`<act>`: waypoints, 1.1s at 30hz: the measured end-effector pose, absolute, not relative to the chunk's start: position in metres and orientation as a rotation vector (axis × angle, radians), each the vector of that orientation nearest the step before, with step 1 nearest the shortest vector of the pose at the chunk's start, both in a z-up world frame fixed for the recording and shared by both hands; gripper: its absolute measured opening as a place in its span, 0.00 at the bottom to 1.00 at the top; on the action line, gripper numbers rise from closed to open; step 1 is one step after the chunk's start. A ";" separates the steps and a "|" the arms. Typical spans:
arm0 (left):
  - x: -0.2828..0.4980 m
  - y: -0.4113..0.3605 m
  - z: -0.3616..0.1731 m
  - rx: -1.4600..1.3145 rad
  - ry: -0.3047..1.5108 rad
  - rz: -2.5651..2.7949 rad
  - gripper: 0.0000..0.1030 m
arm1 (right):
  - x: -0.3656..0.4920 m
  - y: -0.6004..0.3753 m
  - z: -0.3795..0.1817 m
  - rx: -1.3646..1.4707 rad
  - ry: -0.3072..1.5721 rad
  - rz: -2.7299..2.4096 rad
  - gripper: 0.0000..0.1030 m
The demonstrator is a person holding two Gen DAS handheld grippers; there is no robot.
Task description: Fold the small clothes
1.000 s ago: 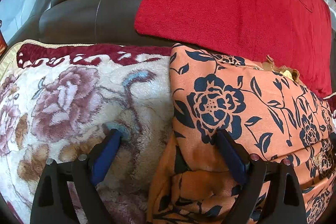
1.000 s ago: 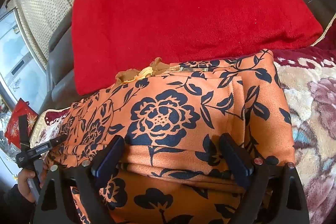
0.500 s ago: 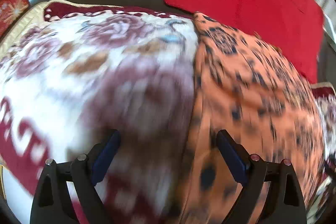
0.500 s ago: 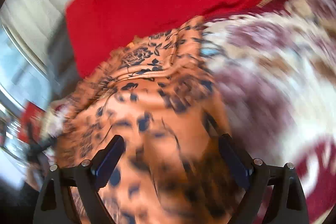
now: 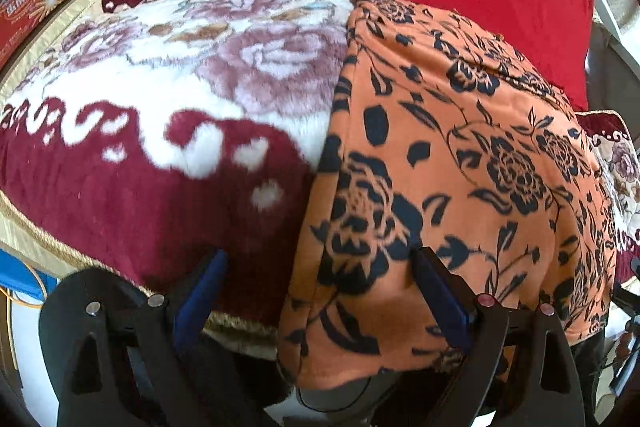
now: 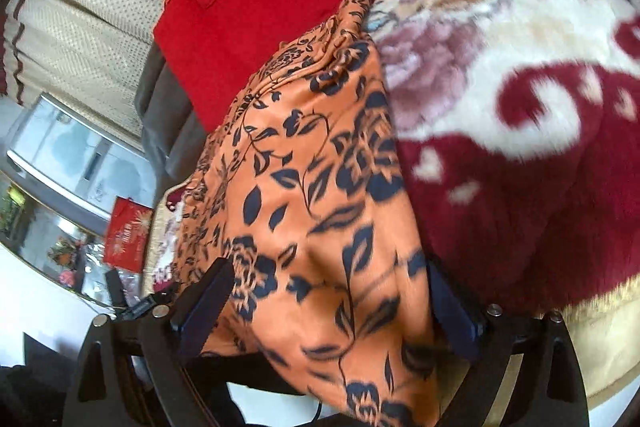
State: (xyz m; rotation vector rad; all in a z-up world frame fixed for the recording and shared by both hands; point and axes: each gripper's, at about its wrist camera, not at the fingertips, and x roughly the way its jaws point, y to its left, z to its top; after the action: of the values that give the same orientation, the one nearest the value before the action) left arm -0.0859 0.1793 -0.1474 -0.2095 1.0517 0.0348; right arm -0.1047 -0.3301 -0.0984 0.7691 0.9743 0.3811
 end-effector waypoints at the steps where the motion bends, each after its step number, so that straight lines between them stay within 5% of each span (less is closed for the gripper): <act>1: -0.087 0.179 -0.148 -0.211 1.057 0.034 0.91 | -0.108 -0.331 -0.101 0.781 0.975 0.381 0.88; 4: -0.091 0.175 -0.147 -0.201 1.068 0.039 0.89 | -0.113 -0.332 -0.109 0.798 0.998 0.367 0.69; 6: -0.092 0.174 -0.145 -0.183 1.071 0.048 0.72 | -0.116 -0.329 -0.113 0.785 1.029 0.372 0.40; 7: -0.093 0.173 -0.144 -0.174 1.071 0.052 0.67 | -0.118 -0.327 -0.116 0.771 1.049 0.371 0.33; 11: -0.099 0.172 -0.136 -0.208 1.075 -0.026 0.08 | -0.121 -0.318 -0.122 0.758 1.090 0.385 0.20; 16: -0.105 0.172 -0.122 -0.216 1.027 -0.030 0.13 | -0.130 -0.326 -0.099 0.793 1.001 0.405 0.20; 17: -0.102 0.174 -0.127 -0.229 1.041 -0.020 0.19 | -0.128 -0.328 -0.098 0.767 1.002 0.367 0.26; 18: -0.101 0.176 -0.131 -0.236 1.057 -0.006 0.36 | -0.126 -0.328 -0.102 0.755 1.021 0.356 0.44; 20: -0.100 0.179 -0.140 -0.282 1.077 -0.016 0.51 | -0.122 -0.325 -0.114 0.779 1.061 0.364 0.68; 23: -0.100 0.168 -0.143 -0.223 1.078 -0.040 0.64 | -0.119 -0.315 -0.111 0.733 1.053 0.366 0.72; 25: -0.099 0.155 -0.144 -0.133 1.088 -0.034 0.37 | -0.115 -0.310 -0.113 0.722 1.068 0.371 0.62; 26: -0.098 0.153 -0.143 -0.130 1.094 -0.055 0.09 | -0.112 -0.309 -0.117 0.716 1.092 0.379 0.19; 27: -0.098 0.152 -0.137 -0.149 1.089 -0.075 0.09 | -0.111 -0.307 -0.118 0.708 1.111 0.375 0.08; 33: -0.119 0.176 -0.064 -0.258 0.875 -0.124 0.09 | -0.119 -0.312 -0.052 0.752 0.931 0.480 0.08</act>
State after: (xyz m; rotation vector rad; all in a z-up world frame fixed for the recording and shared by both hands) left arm -0.1192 0.1755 -0.0635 -0.2577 0.8747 -0.1242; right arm -0.1191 -0.3123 -0.0525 0.7523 0.9311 0.4799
